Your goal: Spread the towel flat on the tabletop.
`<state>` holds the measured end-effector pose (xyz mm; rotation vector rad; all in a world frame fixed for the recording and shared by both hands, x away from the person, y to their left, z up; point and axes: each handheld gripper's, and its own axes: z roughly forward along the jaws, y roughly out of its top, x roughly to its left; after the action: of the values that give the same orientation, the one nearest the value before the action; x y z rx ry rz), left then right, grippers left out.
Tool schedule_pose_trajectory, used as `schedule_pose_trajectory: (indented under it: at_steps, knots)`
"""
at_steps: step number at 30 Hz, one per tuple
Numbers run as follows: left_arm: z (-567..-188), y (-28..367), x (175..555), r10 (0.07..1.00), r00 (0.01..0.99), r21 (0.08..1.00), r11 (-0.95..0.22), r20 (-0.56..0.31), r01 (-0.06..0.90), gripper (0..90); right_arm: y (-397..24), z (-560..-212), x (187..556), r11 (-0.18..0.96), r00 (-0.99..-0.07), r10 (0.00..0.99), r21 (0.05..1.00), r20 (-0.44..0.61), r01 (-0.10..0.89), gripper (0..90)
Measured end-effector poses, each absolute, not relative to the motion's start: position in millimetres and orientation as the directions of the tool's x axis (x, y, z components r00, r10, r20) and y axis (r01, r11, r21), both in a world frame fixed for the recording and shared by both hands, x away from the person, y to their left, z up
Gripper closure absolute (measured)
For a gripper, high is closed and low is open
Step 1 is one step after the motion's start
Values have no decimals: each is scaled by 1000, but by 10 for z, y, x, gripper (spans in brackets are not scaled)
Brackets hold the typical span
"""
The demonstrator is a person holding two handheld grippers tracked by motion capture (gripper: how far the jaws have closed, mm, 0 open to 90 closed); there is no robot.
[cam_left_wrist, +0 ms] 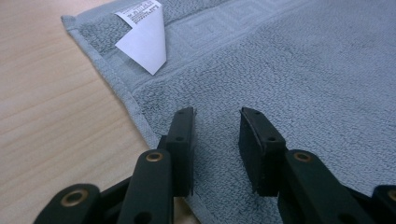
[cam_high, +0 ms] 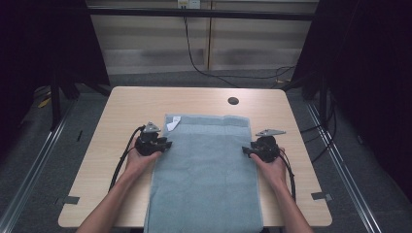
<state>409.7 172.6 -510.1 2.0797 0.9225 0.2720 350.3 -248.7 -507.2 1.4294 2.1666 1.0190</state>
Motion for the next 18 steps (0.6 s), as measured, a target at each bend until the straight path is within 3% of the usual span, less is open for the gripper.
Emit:
schedule_pose_trajectory:
  at_steps: [5,18]
  knots:
    - [-5093,1811,3966,687,721,761,-421,-88,493,660,-2444,-5068,3453,243,-454,884,722,110,647,509]
    - [-5039,1976,3403,628,768,735,-458,-130,499,620,-2374,-5024,2933,317,-555,821,704,132,636,512]
